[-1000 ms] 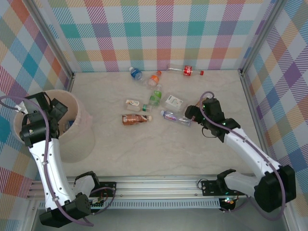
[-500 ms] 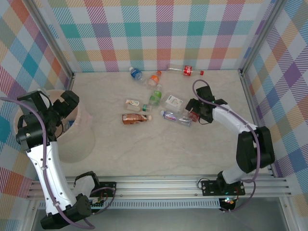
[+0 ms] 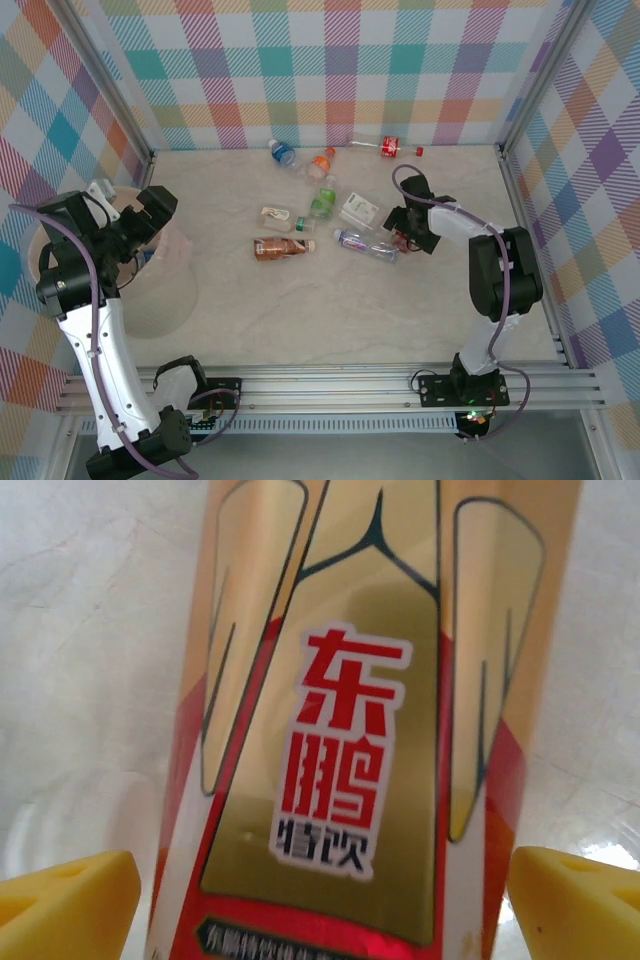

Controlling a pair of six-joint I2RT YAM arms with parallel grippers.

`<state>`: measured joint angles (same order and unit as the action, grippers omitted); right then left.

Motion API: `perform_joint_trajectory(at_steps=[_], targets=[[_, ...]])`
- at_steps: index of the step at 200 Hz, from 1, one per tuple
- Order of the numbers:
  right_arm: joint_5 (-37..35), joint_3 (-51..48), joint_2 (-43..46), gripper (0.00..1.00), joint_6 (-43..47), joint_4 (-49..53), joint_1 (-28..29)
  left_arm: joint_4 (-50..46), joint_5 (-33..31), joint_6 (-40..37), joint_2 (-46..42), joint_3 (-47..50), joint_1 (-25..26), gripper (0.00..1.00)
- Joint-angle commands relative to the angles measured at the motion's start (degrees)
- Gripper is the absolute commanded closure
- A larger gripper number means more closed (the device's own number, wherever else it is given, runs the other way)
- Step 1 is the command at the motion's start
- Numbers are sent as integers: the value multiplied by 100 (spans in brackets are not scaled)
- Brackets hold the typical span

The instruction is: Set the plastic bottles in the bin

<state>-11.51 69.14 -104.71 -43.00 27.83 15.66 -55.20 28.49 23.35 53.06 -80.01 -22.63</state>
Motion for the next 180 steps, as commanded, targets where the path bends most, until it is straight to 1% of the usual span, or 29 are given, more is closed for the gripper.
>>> perform_joint_trajectory(at_steps=[1, 14, 33, 66, 69, 79, 121, 147, 180], targets=[[-64, -40, -84, 10, -168, -54, -46, 176, 286, 32, -40, 42, 62, 0], [-90, -181, -29, 15, -190, -172, -50, 151, 212, 81, -28, 23, 103, 0], [-182, -375, 101, 18, -206, -277, -46, 182, 199, 270, -7, 42, 193, 0], [-436, -805, 462, 23, -195, -469, -51, 382, 116, 533, 5, 169, 575, 0], [-456, -845, 500, 24, -187, -478, -50, 395, 94, 544, 15, 177, 732, 0], [-517, -978, 622, 25, -137, -527, -53, 418, 52, 567, 36, 178, 880, 0], [-607, -1519, 1206, 33, 199, -775, -54, 519, -80, 691, 91, 152, 1244, 0], [-337, -1866, 1766, 39, 585, -1034, -50, 610, -106, 821, 92, 117, 1468, 0], [471, -2402, 2720, 47, 1187, -1615, -38, 983, -177, 1159, 130, 211, 1868, 0]])
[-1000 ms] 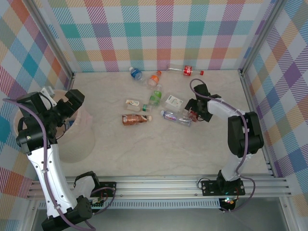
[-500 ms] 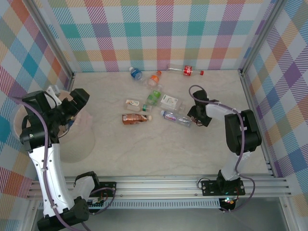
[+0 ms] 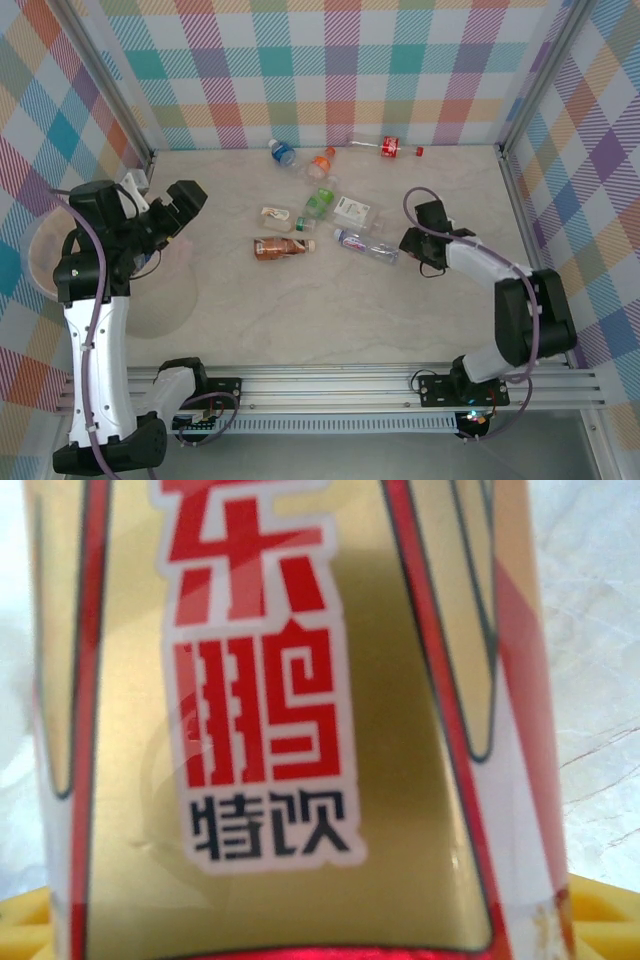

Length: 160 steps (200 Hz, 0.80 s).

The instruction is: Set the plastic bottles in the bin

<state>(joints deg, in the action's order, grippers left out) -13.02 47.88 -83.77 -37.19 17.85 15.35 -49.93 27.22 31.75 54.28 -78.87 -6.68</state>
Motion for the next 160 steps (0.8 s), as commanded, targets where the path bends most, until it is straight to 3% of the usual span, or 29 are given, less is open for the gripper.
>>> perform_joint_trajectory(at_steps=[1, 46, 95, 160], targets=[[654, -286, 660, 48, 615, -629, -3, 475, -46, 330, 10, 103, 290, 0], [1842, -559, 1570, 52, 877, -961, 135, 834, -450, 460, 378, 8, 1427, 0], [2542, -530, 1776, 51, 1060, -1387, 665, 1260, -789, 525, 1148, -13, 2847, 0], [3323, -261, 1483, 52, 1240, -2009, 1322, 2087, -891, 657, 1937, 17, 3875, 0]])
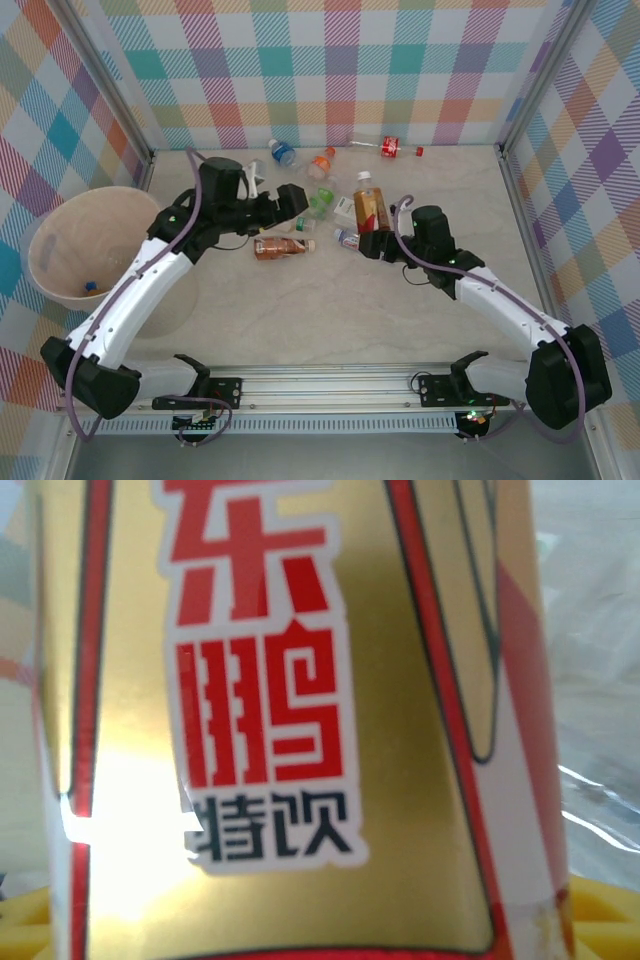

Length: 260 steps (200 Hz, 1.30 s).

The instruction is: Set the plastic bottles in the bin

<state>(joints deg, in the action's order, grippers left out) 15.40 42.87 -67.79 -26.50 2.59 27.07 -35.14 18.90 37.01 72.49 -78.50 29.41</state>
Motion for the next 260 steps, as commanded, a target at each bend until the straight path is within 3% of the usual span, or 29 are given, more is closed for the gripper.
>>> perform_joint_trajectory(at_steps=[1, 62, 101, 126, 182, 219, 260], targets=[[495, 239, -118, 52, 167, -490, 159, 628, -51, 135, 125, -18, 275, 0], [937, 532, -365, 51, 214, -751, 659, 1081, -491, 451, 686, 22, 753, 0], [1180, 710, -511, 51, 76, -1083, 888, 1352, -781, 906, 896, 163, 781, 0], [1130, 813, -568, 51, 92, -1116, 988, 1259, -629, 939, 1049, 62, 786, 0], [1247, 1312, -801, 49, 250, -789, 1169, 1106, -594, 1018, 1185, -61, 792, 19], [1236, 1436, -776, 37, 275, -461, 1165, 1247, -377, 909, 1065, -38, 760, 34], [1162, 1383, -582, 25, 520, -195, 1169, 1197, -386, 884, 851, 108, 584, 37]])
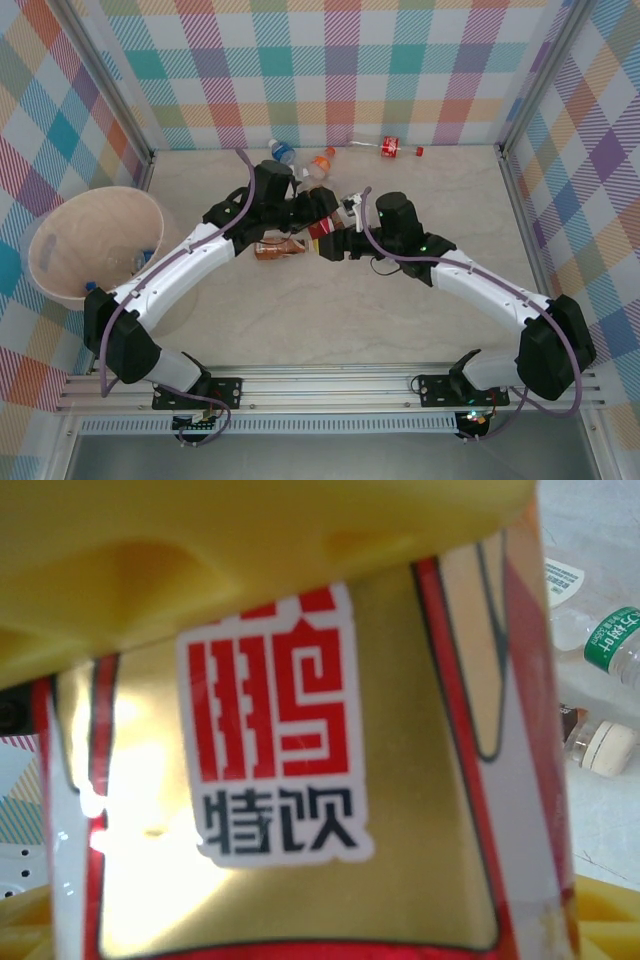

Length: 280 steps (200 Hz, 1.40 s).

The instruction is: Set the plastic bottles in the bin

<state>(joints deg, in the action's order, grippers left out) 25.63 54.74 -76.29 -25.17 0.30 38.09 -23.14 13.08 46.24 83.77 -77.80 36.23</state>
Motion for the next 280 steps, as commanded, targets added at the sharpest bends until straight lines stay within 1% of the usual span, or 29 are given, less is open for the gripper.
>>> perform_joint_trajectory(at_steps=[1, 22, 51, 63, 90, 103, 139, 157, 167, 188, 206, 215, 228, 254, 280], targets=[[142, 195, 275, 24, 393, 42, 63, -9, 191, -37, -279, 42, -103, 37], [122, 211, 403, 13, 577, 211, 67, -86, 81, -69, -401, 96, -191, 37], [44, 178, 672, 8, 1065, 514, 63, -213, -117, -146, -689, 188, -333, 38], [14, 153, 800, 0, 1253, 624, 67, -332, -235, -185, -804, 203, -403, 38], [-291, 84, 1094, 0, 1562, 766, 62, -575, -442, -281, -1085, 270, -600, 39], [-629, -21, 1237, 0, 1570, 638, 67, -633, -543, -290, -1251, 348, -690, 39], [-2225, -354, 1450, 0, 1324, 234, 65, -893, -737, -345, -1615, 404, -859, 39], [-2724, -437, 1441, 0, 1232, 208, 67, -761, -446, -267, -1785, 458, -1030, 39], [-2851, -460, 1419, 0, 1193, 232, 67, -787, -402, -244, -1873, 430, -1121, 40], [-3009, -503, 1391, 0, 1116, 252, 66, -1111, -548, -413, -2047, 180, -1289, 40], [-3111, -560, 1380, 0, 1042, 217, 65, -1105, -415, -492, -2233, -19, -1472, 40], [-3142, -586, 1380, 0, 1016, 196, 67, -1220, -480, -600, -2299, -178, -1513, 40], [-3195, -605, 1372, 0, 994, 169, 61, -1536, -701, -840, -2347, -478, -1547, 40], [-3333, -605, 1352, 0, 921, 173, 60, -2168, -1427, -1389, -2420, -1101, -1608, 40], [-3420, -605, 1345, 0, 857, 217, 59, -2385, -1974, -1785, -2564, -1525, -1619, 40]])
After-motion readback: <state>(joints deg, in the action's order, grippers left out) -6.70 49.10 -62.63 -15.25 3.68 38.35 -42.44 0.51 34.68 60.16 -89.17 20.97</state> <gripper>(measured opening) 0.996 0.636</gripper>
